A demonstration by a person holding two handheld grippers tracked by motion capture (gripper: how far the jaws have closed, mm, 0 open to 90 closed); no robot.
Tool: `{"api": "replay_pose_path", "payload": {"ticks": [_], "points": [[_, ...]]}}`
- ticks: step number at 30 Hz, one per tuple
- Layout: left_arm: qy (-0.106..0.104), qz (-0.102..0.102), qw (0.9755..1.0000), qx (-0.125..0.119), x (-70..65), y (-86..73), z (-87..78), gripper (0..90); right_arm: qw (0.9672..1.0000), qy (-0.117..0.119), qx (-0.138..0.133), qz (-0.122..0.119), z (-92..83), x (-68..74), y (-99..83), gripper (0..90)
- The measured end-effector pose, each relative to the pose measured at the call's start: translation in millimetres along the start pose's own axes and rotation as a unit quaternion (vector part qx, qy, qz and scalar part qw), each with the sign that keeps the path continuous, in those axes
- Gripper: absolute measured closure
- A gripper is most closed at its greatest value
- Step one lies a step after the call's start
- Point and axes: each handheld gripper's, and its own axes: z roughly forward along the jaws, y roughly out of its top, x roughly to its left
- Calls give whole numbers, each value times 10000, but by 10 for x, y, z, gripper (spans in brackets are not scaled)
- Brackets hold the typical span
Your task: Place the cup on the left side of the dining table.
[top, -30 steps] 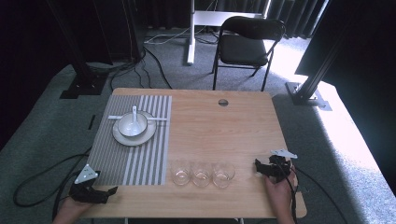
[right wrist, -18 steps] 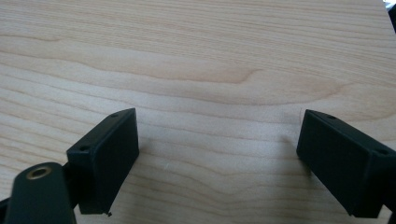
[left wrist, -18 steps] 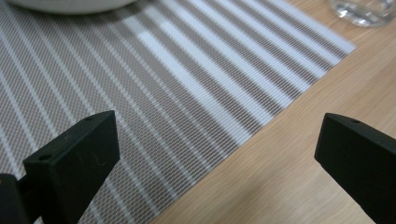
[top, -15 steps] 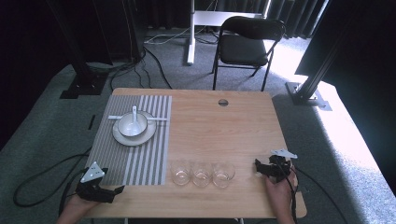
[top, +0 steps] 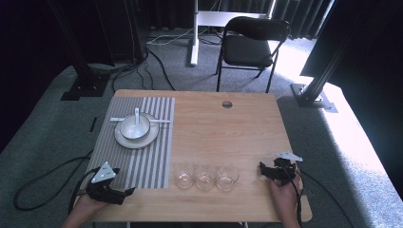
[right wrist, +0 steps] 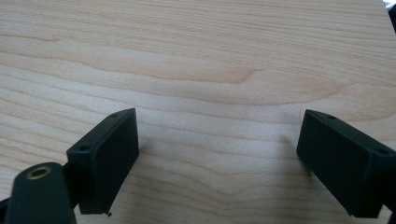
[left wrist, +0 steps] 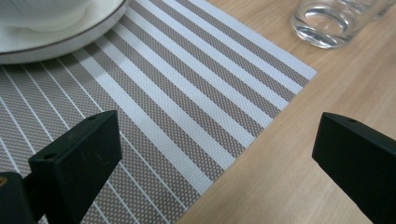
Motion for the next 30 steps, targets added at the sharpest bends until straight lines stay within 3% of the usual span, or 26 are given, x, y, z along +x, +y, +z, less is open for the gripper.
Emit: {"api": "replay_pose_path", "payload": {"ticks": [30], "points": [[-343,601,9976,-17,-262,461,200,18,10000,1,-1,-3,0,0,0,123]]}}
